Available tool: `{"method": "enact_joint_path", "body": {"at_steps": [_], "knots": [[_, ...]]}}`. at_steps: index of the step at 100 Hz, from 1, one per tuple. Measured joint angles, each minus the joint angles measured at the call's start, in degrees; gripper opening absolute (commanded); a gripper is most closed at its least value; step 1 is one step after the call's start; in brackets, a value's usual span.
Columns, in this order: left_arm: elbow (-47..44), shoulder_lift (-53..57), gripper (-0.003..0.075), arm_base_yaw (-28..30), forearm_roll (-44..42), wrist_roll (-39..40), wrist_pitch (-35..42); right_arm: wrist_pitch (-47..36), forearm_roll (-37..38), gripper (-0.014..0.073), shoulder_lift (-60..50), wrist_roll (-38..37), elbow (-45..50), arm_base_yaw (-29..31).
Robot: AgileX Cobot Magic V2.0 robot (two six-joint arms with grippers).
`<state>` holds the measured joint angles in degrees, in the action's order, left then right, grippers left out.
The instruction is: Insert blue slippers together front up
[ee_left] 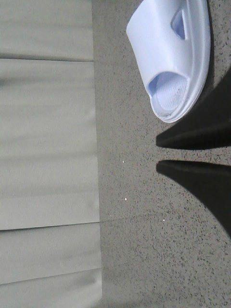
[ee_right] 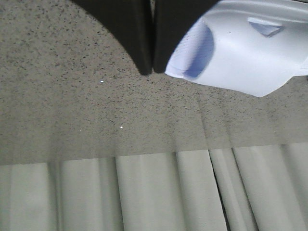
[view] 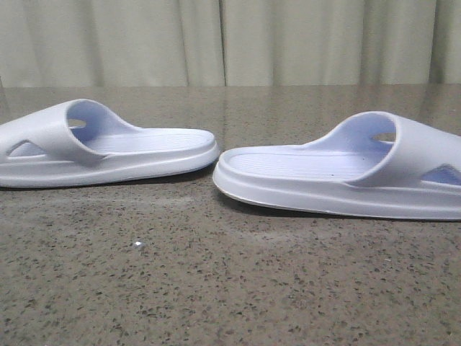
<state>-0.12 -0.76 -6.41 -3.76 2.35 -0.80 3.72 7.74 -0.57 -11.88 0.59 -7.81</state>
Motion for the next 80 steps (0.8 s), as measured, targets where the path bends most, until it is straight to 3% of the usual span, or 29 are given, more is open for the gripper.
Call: {"method": "enact_joint_path", "body": {"at_steps": [41,67,80], "knots": [[0.0,0.0,0.0016,0.0,1.1,0.0,0.8,-1.2,0.0,-0.0107,0.0,0.0,0.0,0.0],[0.0,0.0,0.0015,0.0,25.2,0.1,3.5,-6.5,-1.1,-0.0106,0.0,-0.3,0.0,0.0],[1.0,0.0,0.0015,0.0,29.5,0.1,0.4,-4.2,-5.1,-0.0106,0.0,-1.3,-1.5,0.0]]}}
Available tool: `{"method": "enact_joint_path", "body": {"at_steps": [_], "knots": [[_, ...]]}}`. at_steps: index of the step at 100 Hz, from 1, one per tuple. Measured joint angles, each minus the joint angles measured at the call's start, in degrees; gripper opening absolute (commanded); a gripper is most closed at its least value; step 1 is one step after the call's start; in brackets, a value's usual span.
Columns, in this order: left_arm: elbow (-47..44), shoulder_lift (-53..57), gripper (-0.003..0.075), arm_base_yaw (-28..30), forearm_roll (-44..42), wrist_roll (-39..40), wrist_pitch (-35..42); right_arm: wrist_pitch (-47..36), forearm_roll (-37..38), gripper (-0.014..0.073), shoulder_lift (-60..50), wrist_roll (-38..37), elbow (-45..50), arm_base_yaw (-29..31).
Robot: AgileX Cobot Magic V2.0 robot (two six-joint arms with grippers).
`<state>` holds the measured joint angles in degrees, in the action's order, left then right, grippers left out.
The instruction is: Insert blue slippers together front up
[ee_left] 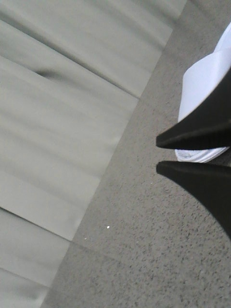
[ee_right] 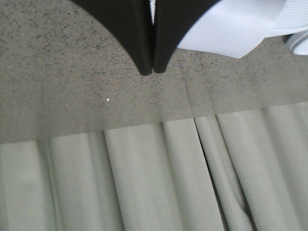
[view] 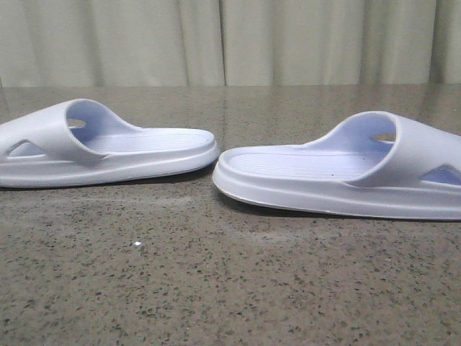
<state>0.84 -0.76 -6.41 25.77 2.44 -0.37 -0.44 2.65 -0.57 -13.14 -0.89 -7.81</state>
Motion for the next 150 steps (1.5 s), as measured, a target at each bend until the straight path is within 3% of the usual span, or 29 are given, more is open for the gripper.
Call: {"method": "enact_joint_path", "body": {"at_steps": [24,42,67,77,87,100,113,150], "knots": [[10.1,-0.1,0.0015,0.0,0.8,0.0,-13.5,17.6,-3.8,-0.0106,0.2,-0.5,-12.1,0.0],[19.4,-6.1,0.0015,0.0,-1.5,0.1,-24.0,26.6,-3.9,-0.0106,6.5,-0.5,-19.6,0.0],[27.1,-16.9,0.0016,0.0,-3.3,0.1,-28.2,28.8,-4.4,-0.0106,15.4,-0.6,-24.2,0.0],[27.1,-18.9,0.0022,0.0,-2.8,0.1,-28.6,29.0,-4.6,-0.0046,16.7,-0.7,-24.2,0.0],[27.1,-20.1,0.0103,0.0,-1.2,0.1,-28.7,29.2,-4.9,0.0111,17.1,-0.7,-24.2,0.0],[27.1,-20.7,0.0337,0.0,0.2,0.1,-28.7,28.8,-5.0,0.0356,17.1,-0.7,-24.2,0.0],[27.1,-20.7,0.056,0.0,0.6,0.1,-28.7,27.9,-5.0,0.0414,17.1,-0.7,-24.2,0.0],[26.7,-24.5,0.0581,0.0,1.9,3.6,-26.5,25.6,-5.4,0.0414,17.1,-0.8,-24.2,0.0]]}}
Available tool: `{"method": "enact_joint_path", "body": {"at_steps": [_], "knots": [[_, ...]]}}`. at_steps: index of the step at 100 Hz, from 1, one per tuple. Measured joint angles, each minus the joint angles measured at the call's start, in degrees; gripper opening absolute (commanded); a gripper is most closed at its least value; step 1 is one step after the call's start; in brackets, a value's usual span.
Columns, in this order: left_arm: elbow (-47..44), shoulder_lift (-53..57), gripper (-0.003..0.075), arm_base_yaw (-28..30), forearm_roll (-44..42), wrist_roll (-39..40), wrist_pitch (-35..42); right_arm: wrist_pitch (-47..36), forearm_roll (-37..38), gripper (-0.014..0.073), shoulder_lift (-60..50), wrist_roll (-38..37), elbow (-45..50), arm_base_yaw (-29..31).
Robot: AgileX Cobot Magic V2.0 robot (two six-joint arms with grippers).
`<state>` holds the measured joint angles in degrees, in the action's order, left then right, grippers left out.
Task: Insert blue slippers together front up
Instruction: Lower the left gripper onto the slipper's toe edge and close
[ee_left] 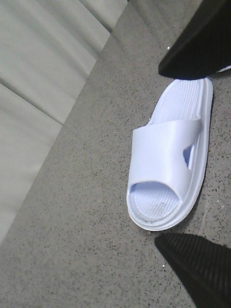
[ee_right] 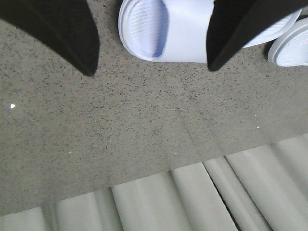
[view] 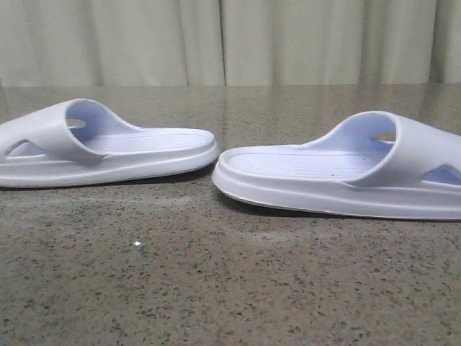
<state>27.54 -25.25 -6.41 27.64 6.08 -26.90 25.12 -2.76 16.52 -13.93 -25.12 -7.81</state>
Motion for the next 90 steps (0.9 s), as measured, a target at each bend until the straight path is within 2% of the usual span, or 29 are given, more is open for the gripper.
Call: {"method": "enact_joint_path", "body": {"at_steps": [21,58,90], "knots": [[-0.3,-8.2,0.0581,0.0,3.7,2.7,5.2,0.0,-0.5,0.0414,0.0,0.0,0.0,0.0],[-0.3,-24.9,0.0581,0.0,14.6,2.8,11.3,-0.3,-2.0,0.0414,0.0,0.0,0.0,0.0],[-0.3,-32.2,0.0581,0.0,19.8,2.8,12.6,-0.3,-2.0,0.0414,0.0,0.0,0.0,0.0]]}}
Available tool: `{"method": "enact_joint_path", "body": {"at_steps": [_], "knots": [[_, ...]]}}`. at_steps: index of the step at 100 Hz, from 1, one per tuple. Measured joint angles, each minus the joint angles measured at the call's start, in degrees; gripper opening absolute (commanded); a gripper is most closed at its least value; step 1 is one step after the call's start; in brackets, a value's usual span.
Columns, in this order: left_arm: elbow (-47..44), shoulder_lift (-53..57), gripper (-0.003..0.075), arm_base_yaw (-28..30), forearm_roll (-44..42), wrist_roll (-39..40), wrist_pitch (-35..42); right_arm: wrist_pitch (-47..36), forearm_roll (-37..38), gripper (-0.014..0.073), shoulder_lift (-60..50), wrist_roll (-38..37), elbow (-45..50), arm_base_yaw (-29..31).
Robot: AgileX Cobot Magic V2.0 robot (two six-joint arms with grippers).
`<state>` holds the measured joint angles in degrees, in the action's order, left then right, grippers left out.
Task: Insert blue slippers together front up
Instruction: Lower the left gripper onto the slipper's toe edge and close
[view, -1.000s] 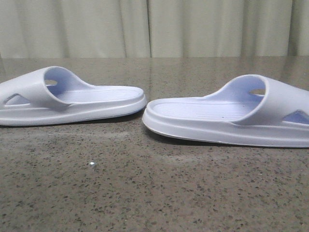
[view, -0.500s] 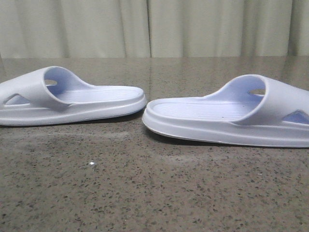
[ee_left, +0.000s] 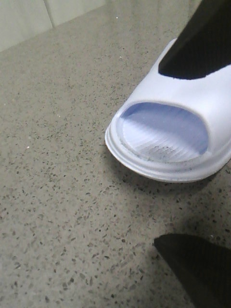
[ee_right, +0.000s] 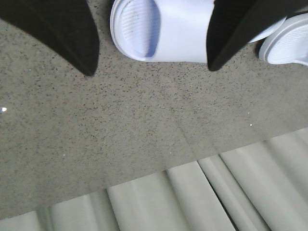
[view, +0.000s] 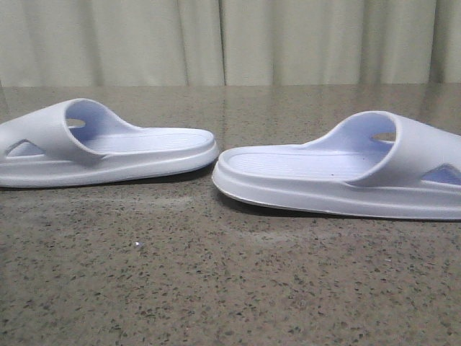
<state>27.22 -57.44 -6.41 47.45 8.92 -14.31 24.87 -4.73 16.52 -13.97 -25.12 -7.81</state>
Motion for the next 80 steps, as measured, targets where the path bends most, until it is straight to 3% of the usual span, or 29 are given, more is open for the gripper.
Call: {"method": "enact_joint_path", "body": {"at_steps": [80], "knots": [[1.2,-7.1,0.0566,0.0,5.9,0.0,2.8,-0.1,0.0,0.0414,0.0,0.0,0.0,0.0]]}}
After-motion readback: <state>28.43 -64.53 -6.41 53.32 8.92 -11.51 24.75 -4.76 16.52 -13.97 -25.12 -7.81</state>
